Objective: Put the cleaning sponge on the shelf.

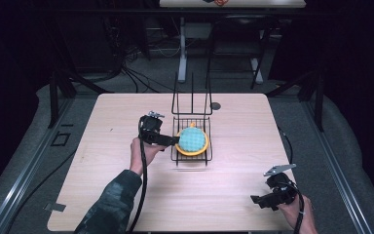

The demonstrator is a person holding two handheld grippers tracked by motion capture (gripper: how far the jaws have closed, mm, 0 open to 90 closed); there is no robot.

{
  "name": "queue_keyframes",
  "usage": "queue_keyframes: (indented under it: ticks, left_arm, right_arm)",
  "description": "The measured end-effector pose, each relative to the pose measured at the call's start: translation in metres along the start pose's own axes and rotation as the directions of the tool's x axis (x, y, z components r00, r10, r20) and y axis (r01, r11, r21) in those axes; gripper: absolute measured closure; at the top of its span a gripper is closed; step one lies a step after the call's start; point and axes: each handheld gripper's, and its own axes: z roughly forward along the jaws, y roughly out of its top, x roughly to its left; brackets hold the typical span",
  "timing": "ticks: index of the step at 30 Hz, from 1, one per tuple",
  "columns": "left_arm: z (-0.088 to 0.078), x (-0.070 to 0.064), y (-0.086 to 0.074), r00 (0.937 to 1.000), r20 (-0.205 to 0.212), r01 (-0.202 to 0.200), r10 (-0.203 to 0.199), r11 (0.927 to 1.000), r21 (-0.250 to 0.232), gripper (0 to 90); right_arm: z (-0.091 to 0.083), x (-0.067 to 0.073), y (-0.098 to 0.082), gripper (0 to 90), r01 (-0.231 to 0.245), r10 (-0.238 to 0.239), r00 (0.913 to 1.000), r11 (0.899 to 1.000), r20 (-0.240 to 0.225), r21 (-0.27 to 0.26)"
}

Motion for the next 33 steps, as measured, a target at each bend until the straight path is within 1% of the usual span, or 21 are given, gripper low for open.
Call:
queue_keyframes:
  ticks: [2,3,4,5,6,7,8,9,10,13,15,16,18,19,21,23,26,29,30,31,33]
  left_arm:
    - [-0.006,0.000,-0.001,0.9999,-0.004,-0.012,0.012,0.9999,0.012,6.4]
    - [-0.006,0.000,-0.001,0.9999,-0.004,-0.012,0.012,0.9999,0.012,5.1]
    - [-0.012,-0.001,-0.003,0.9999,-0.006,-0.014,0.014,0.9997,0.020,3.7]
    - [-0.015,0.000,-0.004,0.9998,-0.004,-0.017,0.017,0.9996,0.024,2.8]
    - [-0.015,0.000,-0.004,0.9998,-0.004,-0.017,0.017,0.9996,0.024,2.4]
    - [-0.023,0.000,-0.007,0.9996,-0.004,-0.028,0.029,0.9990,0.034,1.5]
    - [-0.027,0.000,-0.009,0.9995,-0.008,-0.031,0.031,0.9990,0.034,1.0]
    - [-0.030,0.000,-0.011,0.9995,-0.009,-0.031,0.032,0.9990,0.033,0.6]
    - [-0.035,0.001,-0.013,0.9994,-0.010,-0.034,0.034,0.9988,0.035,0.2]
    - [-0.048,0.005,-0.020,0.9996,-0.012,-0.024,0.025,0.9992,0.032,0.2]
    - [-0.057,0.008,-0.025,0.9998,-0.016,-0.014,0.015,0.9996,0.023,0.2]
    - [-0.057,0.008,-0.025,0.9998,-0.016,-0.014,0.015,0.9996,0.023,0.2]
    - [-0.068,0.008,-0.035,0.9992,-0.031,-0.024,0.025,0.9994,0.024,0.1]
    - [-0.071,0.008,-0.037,0.9988,-0.037,-0.030,0.031,0.9993,0.023,0.1]
    - [-0.077,0.007,-0.045,0.9984,-0.046,-0.032,0.033,0.9993,0.019,0.1]
    - [-0.082,0.008,-0.052,0.9982,-0.050,-0.033,0.033,0.9994,0.012,0.1]
    - [-0.090,0.008,-0.063,0.9984,-0.049,-0.029,0.029,0.9995,0.012,0.1]
    - [-0.093,0.009,-0.068,0.9982,-0.052,-0.028,0.028,0.9996,0.008,0.1]
    - [-0.095,0.009,-0.073,0.9980,-0.056,-0.029,0.030,0.9994,0.018,0.1]
    - [-0.095,0.009,-0.075,0.9977,-0.060,-0.029,0.030,0.9994,0.018,0.1]
    - [-0.096,0.009,-0.077,0.9975,-0.063,-0.031,0.033,0.9993,0.023,0.1]
  right_arm:
    - [0.000,0.001,0.000,8.9,-0.005,0.005,1.0000,1.000,0.002,-0.002]
    - [0.000,0.001,0.000,8.9,-0.005,0.005,1.0000,1.000,0.002,-0.002]
    - [0.000,0.000,0.000,8.9,0.002,-0.002,1.0000,1.000,0.009,0.000]
    - [0.000,0.000,0.000,8.9,-0.001,0.001,1.0000,1.000,0.005,-0.004]
    - [0.000,0.000,0.000,8.9,-0.001,0.001,1.0000,1.000,0.005,-0.004]
    - [-0.001,0.000,0.000,8.9,-0.002,0.002,1.0000,1.000,0.006,-0.011]
    - [-0.001,0.000,0.000,8.9,-0.001,0.001,1.0000,1.000,0.005,-0.020]
    - [-0.001,-0.001,0.000,8.9,0.008,-0.008,0.9999,1.000,0.009,-0.012]
    - [-0.001,0.000,0.000,8.9,-0.005,0.005,1.0000,1.000,0.006,-0.017]
    - [0.000,0.000,0.000,8.9,-0.004,0.004,1.0000,1.000,0.004,-0.022]
    - [-0.001,0.001,0.001,8.9,-0.006,0.006,1.0000,1.000,0.006,-0.014]
    - [-0.001,0.001,0.001,8.9,-0.006,0.006,1.0000,1.000,0.006,-0.014]
    - [-0.001,0.002,0.002,8.9,0.002,-0.002,1.0000,1.000,0.008,-0.014]
    - [-0.001,0.002,0.002,8.9,-0.004,0.004,1.0000,1.000,0.007,-0.019]
    - [-0.001,0.002,0.001,8.9,0.001,-0.001,0.9999,1.000,0.012,-0.016]
    - [-0.001,0.001,0.001,8.9,0.006,-0.006,0.9999,1.000,0.014,-0.014]
    - [-0.001,0.002,0.001,8.9,0.001,0.000,0.9999,1.000,0.013,-0.016]
    - [-0.001,0.002,0.001,8.9,0.003,-0.002,1.0000,1.000,0.010,-0.012]
    - [-0.001,0.002,0.001,8.9,0.009,-0.009,0.9998,1.000,0.020,-0.014]
    - [-0.001,0.002,0.001,8.9,0.002,-0.002,0.9999,1.000,0.013,-0.015]
    - [-0.001,0.002,0.001,8.9,0.002,-0.002,0.9999,1.000,0.013,-0.015]
